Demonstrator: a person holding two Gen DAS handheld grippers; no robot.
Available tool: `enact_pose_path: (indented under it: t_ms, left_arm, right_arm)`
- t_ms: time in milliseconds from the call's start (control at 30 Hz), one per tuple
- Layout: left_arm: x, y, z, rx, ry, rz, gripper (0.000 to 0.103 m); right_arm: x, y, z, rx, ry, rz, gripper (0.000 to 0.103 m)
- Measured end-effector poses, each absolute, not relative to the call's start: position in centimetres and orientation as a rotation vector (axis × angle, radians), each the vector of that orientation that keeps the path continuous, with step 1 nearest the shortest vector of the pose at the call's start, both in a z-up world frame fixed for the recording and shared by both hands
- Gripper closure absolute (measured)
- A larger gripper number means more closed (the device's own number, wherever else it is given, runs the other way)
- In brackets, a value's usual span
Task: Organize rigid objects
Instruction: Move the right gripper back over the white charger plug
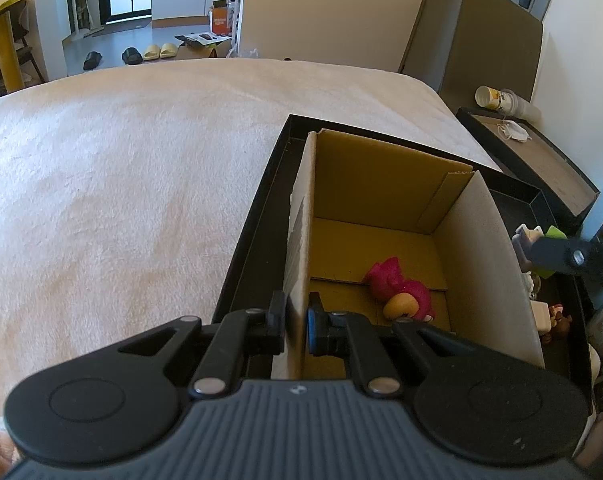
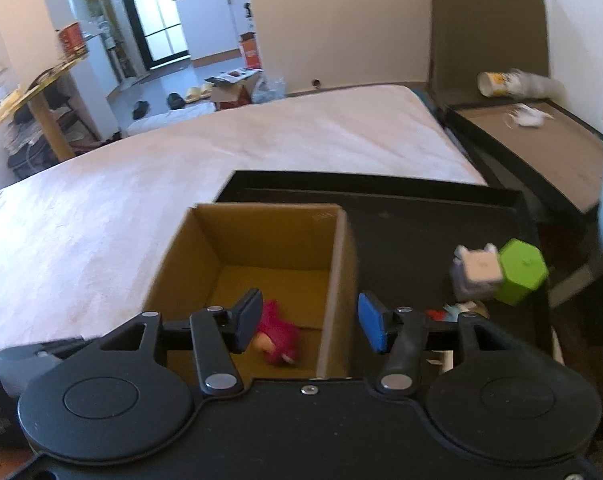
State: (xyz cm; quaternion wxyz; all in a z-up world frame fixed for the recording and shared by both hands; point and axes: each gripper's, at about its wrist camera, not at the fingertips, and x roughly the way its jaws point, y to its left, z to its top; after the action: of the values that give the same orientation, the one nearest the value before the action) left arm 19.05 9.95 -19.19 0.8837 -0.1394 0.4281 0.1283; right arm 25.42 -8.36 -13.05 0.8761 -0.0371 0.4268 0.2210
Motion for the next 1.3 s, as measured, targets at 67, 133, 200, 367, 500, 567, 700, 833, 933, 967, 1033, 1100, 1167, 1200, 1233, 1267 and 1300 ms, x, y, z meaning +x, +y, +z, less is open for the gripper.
enact_pose_path:
  t_ms: [67,133,200,367,500,567,700,833,933,967,1033,1100,1167,1200,1233,1267,1300]
  left_arm:
    - [19.1,9.8,-19.2,-0.284,0.891,0.267,0.094]
    - [19.0,9.8,-19.1,-0.280,0.893,0.268,0.094]
    - [19.0,9.7,-19.1,-0.273,0.895,0.269,0.094]
    - [19.1,9.6,-19.0,-0.267,0.897,0.270,0.094]
    - [19.0,9.6,-18.9,-0.263,0.896,0.270,0.094]
    - [18.9,9.6,-19.0,-0.265,0.898,0.269,0.094]
    - [19.0,9.8,-18.9,-0.269,0.902,0.272,0.094]
    - [19.1,9.7,-18.9,-0.261,0.901,0.274,0.094]
    - [19.1,9.7,-18.9,-0.267,0.902,0.276,0.094]
    - [19.1,9.7,-18.9,-0.269,0.904,0.277,0.094]
    - [19.1,9.7,-18.9,-0.268,0.905,0.278,0.094]
    - [19.1,9.7,-18.8,-0.263,0.905,0.278,0.094]
    - [19.1,9.6,-18.9,-0.259,0.905,0.279,0.094]
    - [19.1,9.6,-18.9,-0.257,0.905,0.280,0.094]
    - [19.1,9.6,-18.9,-0.256,0.906,0.281,0.094]
    - [19.2,9.6,-18.9,-0.254,0.907,0.282,0.094]
    - [19.2,9.6,-18.9,-0.253,0.908,0.283,0.094]
  right_arm:
    - [25.2,-9.2,-13.3,-0.080,0.901,0.445,0.050]
    - [25.1,-10.1,-13.6,-0.081,0.907,0.427,0.050]
    - [25.0,-10.8,-13.8,-0.071,0.914,0.415,0.050]
    - [24.8,-12.3,-14.2,-0.065,0.919,0.389,0.049]
    - [24.7,-13.3,-14.7,-0.055,0.922,0.374,0.049]
    - [24.6,-13.8,-15.0,-0.057,0.920,0.363,0.049]
    - [24.5,-14.7,-15.8,-0.051,0.921,0.341,0.049]
    - [24.4,-15.5,-16.4,-0.050,0.924,0.322,0.049]
    - [24.3,-16.1,-16.9,-0.039,0.925,0.307,0.049]
    - [24.2,-16.3,-17.0,-0.035,0.925,0.303,0.049]
    - [24.2,-16.6,-17.4,-0.026,0.927,0.291,0.049]
    - [24.1,-17.0,-17.8,-0.022,0.929,0.281,0.049]
    - [24.0,-17.4,-18.2,-0.021,0.931,0.271,0.049]
    - [24.0,-17.5,-18.3,-0.015,0.933,0.268,0.049]
    - [23.9,-17.7,-18.4,-0.005,0.931,0.268,0.049]
    - [23.9,-17.8,-18.3,0.001,0.927,0.270,0.049]
    - [24.0,-17.9,-18.3,0.004,0.921,0.273,0.048]
